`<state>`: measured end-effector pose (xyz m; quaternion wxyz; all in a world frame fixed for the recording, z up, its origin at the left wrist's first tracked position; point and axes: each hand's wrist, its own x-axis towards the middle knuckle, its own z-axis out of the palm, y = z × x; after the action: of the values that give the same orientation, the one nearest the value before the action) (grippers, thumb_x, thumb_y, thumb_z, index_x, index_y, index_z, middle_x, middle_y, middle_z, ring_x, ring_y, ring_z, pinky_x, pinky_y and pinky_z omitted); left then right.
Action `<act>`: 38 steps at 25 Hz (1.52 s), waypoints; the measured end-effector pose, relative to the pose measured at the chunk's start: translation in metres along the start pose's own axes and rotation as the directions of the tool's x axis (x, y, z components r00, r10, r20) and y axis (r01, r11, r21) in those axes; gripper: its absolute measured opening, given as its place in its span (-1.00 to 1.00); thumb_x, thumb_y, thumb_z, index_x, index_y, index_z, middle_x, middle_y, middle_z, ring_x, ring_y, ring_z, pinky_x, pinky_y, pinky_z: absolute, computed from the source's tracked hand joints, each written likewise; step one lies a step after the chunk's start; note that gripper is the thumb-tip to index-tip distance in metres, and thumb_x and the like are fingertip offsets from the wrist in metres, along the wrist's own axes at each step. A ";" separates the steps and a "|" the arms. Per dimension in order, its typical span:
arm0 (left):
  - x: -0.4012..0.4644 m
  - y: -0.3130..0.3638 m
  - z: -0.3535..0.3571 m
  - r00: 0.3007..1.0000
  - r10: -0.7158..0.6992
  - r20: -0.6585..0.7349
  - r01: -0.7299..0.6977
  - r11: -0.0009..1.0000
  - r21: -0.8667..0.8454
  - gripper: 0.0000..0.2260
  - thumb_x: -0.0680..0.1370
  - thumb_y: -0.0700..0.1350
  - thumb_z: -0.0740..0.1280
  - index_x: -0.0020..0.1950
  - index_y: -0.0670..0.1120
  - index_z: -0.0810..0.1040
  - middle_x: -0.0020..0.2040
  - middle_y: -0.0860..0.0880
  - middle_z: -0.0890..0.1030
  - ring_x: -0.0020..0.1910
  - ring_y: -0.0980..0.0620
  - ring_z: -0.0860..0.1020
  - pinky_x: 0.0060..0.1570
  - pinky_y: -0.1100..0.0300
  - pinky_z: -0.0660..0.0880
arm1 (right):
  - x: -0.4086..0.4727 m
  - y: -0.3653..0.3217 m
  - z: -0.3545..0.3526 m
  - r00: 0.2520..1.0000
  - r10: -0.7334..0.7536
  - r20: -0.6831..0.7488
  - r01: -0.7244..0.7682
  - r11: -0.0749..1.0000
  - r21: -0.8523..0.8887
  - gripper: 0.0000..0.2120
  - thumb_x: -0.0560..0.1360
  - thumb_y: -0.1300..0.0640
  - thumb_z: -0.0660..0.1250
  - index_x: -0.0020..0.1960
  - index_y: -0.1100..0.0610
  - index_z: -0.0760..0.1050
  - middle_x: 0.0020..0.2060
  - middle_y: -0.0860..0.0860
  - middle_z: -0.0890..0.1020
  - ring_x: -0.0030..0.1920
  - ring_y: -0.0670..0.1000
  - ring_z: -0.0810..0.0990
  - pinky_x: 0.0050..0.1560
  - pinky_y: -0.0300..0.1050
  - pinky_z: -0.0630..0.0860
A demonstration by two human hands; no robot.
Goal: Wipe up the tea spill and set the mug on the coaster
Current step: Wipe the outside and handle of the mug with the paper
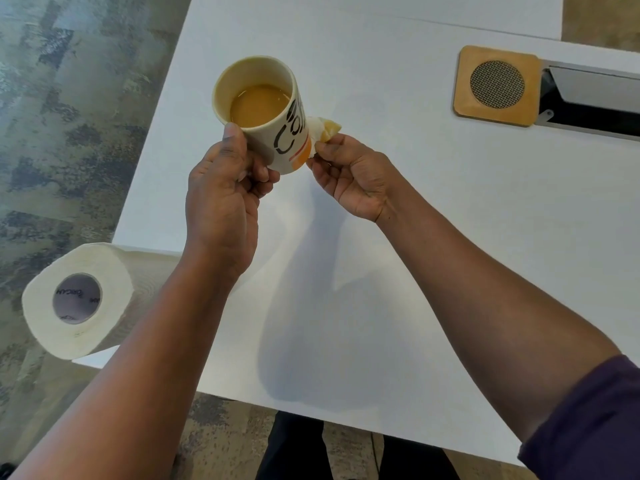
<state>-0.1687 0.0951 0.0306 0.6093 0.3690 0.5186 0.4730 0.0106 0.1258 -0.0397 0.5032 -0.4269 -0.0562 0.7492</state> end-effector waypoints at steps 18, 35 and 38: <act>-0.002 -0.002 0.009 0.997 -0.009 0.075 0.015 0.997 -0.080 -0.56 0.74 -0.01 0.15 -0.31 0.00 0.55 -0.36 -0.01 0.45 -0.23 0.01 0.48 0.04 0.08 0.50 | -0.002 0.047 0.027 0.987 0.136 0.082 -0.145 0.982 0.121 -0.81 0.53 0.42 0.27 0.12 0.32 0.51 -0.27 0.18 0.67 -0.31 0.03 0.66 -0.18 -0.14 0.67; 0.006 0.002 -0.003 0.997 0.028 0.078 -0.029 1.000 0.003 -0.51 0.71 0.04 0.16 -0.39 0.09 0.61 -0.38 0.05 0.51 -0.26 0.05 0.53 -0.05 0.12 0.50 | 0.004 0.009 0.001 0.998 -0.036 0.043 0.029 0.990 0.140 -0.87 0.56 0.34 0.34 0.08 0.23 0.58 -0.13 0.13 0.69 -0.15 0.01 0.68 0.00 -0.15 0.65; 0.007 0.004 -0.002 0.997 0.029 0.073 -0.029 1.000 0.000 -0.52 0.71 0.04 0.17 -0.39 0.08 0.59 -0.37 0.03 0.51 -0.24 0.01 0.53 -0.07 0.13 0.50 | -0.001 0.011 -0.004 0.996 -0.060 0.064 0.049 0.985 0.167 -0.85 0.57 0.33 0.32 0.11 0.20 0.58 -0.13 0.10 0.70 -0.14 0.00 0.68 0.01 -0.17 0.64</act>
<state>-0.1710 0.1031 0.0319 0.6208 0.3939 0.4907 0.4676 0.0061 0.1185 -0.0477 0.5551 -0.3561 -0.0228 0.7514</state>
